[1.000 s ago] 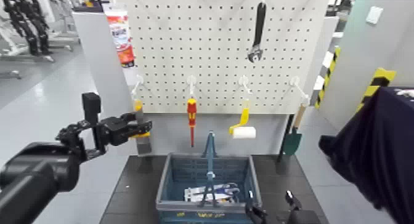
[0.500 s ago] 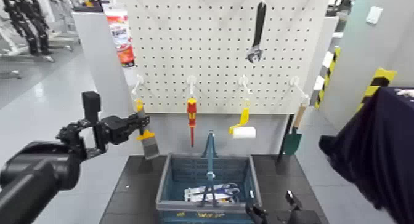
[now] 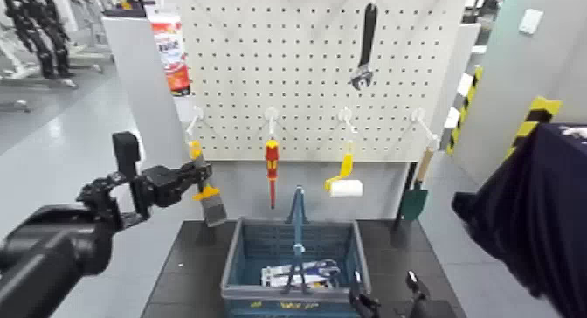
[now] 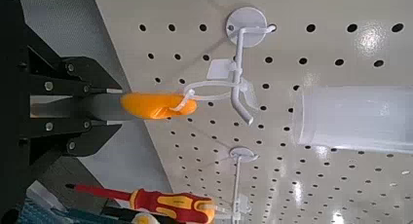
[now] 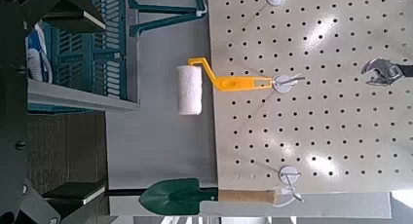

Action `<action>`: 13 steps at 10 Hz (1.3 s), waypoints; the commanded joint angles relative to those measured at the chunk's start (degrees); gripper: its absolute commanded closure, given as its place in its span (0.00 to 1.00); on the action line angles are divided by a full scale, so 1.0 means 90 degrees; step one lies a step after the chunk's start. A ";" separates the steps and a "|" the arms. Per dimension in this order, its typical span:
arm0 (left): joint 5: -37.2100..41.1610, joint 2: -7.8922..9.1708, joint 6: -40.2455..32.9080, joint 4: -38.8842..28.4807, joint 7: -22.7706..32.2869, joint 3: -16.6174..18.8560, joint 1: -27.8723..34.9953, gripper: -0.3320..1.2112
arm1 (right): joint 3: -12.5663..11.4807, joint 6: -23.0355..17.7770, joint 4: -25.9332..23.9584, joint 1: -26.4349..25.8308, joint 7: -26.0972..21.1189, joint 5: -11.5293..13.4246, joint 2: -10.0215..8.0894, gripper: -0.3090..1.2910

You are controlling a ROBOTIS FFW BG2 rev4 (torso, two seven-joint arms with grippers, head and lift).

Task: Put the yellow paint brush into the crate.

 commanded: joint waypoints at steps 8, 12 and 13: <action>-0.0372 -0.0078 0.1378 -0.3381 0.0191 0.1457 0.1639 0.99 | 0.0004 0.0099 -0.0010 0.0006 0.0000 0.0000 -0.0010 0.29; 0.0087 -0.0175 0.1798 -0.4260 0.0259 0.1525 0.1912 0.99 | 0.0004 0.0119 -0.0010 0.0006 -0.0010 0.0000 -0.0010 0.29; 0.0311 -0.0214 0.1828 -0.4407 0.0327 0.1525 0.1971 0.99 | -0.0005 0.0119 -0.0010 0.0015 -0.0010 0.0000 -0.0010 0.29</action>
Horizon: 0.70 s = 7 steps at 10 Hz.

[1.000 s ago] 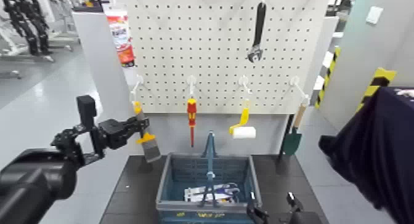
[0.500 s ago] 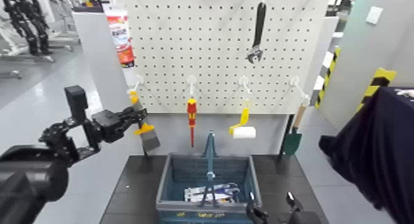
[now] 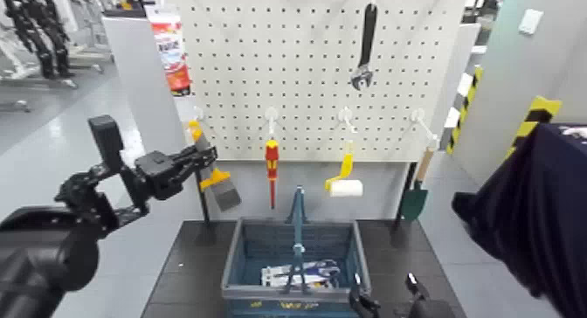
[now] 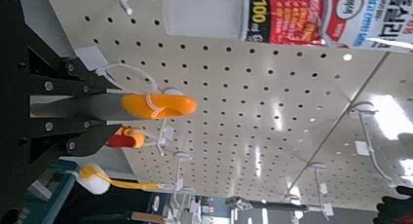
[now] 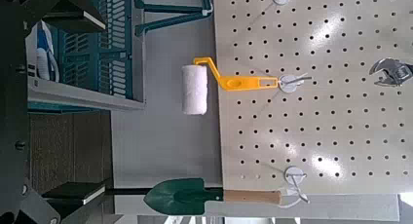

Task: Put the yellow paint brush into the crate.

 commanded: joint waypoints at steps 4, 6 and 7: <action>0.1650 -0.0280 -0.0042 -0.0060 0.0482 -0.0158 0.0452 0.99 | 0.0000 -0.0018 0.0000 0.0009 -0.0002 0.0000 0.0000 0.29; 0.1914 -0.0319 -0.0071 0.0214 0.0482 -0.0421 0.0462 0.99 | 0.0010 -0.0018 0.0000 0.0000 0.0007 0.0000 0.0010 0.29; 0.2070 -0.0348 -0.0130 0.0409 0.0501 -0.0646 0.0442 0.99 | 0.0010 -0.0018 0.0000 0.0000 -0.0002 0.0000 0.0010 0.29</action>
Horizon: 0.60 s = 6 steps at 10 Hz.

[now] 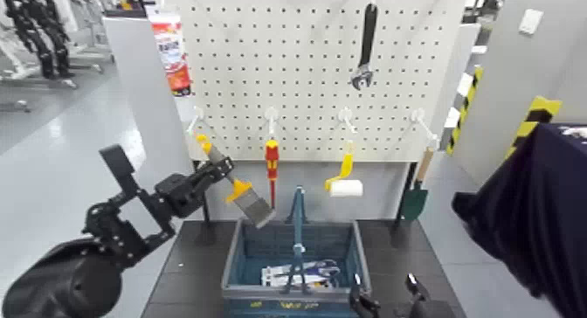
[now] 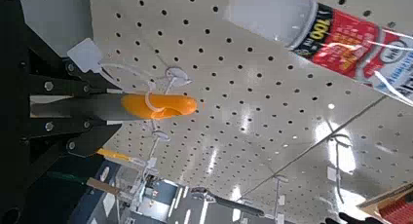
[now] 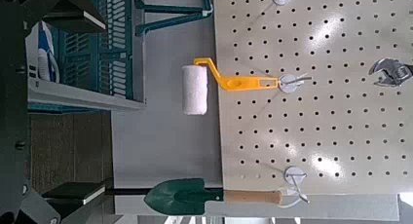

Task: Put the yellow paint brush into the crate.

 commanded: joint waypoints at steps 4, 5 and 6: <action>0.0724 -0.0132 -0.0378 0.1328 0.0390 -0.1358 -0.0159 0.99 | 0.0017 -0.0032 0.0010 -0.0006 0.0007 -0.0010 0.0005 0.29; 0.0822 -0.0152 -0.0465 0.1543 0.0478 -0.1543 -0.0188 0.99 | 0.0017 -0.0032 0.0010 -0.0006 0.0007 -0.0010 0.0005 0.29; 0.0900 -0.0191 -0.0553 0.1758 0.0556 -0.1680 -0.0208 0.99 | 0.0017 -0.0032 0.0020 -0.0006 0.0007 -0.0020 0.0015 0.29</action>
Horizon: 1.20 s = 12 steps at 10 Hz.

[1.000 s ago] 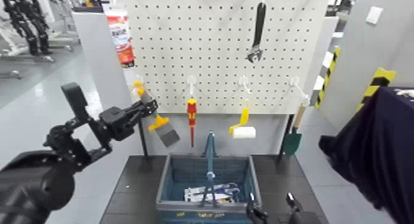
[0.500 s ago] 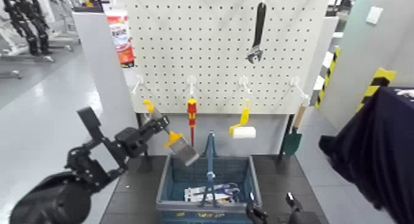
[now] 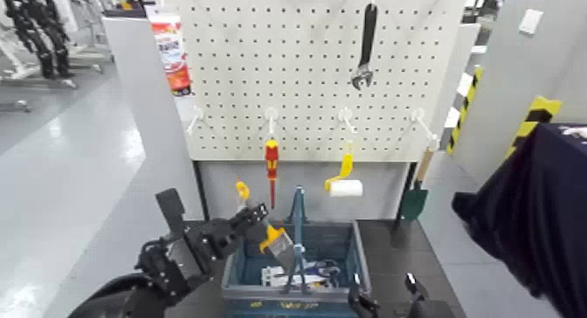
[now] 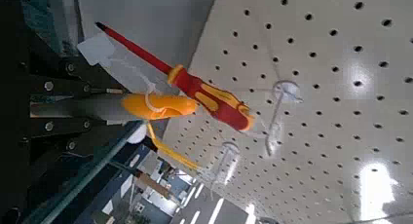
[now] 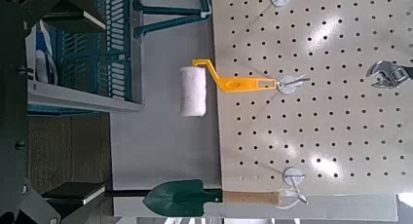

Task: Put the yellow paint brush into the crate.

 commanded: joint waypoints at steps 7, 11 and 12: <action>0.0832 -0.0119 -0.0268 0.0794 0.0500 -0.1033 -0.0209 0.67 | -0.0010 -0.0061 0.0038 0.0000 0.0001 -0.0040 0.0010 0.29; 0.0871 -0.0090 -0.0434 0.0550 0.0617 -0.1013 -0.0170 0.25 | -0.0010 -0.0070 0.0038 0.0000 0.0001 -0.0059 0.0010 0.29; 0.0852 -0.0061 -0.0473 0.0384 0.0734 -0.0984 -0.0112 0.25 | -0.0020 -0.0080 0.0038 0.0000 0.0001 -0.0059 0.0010 0.29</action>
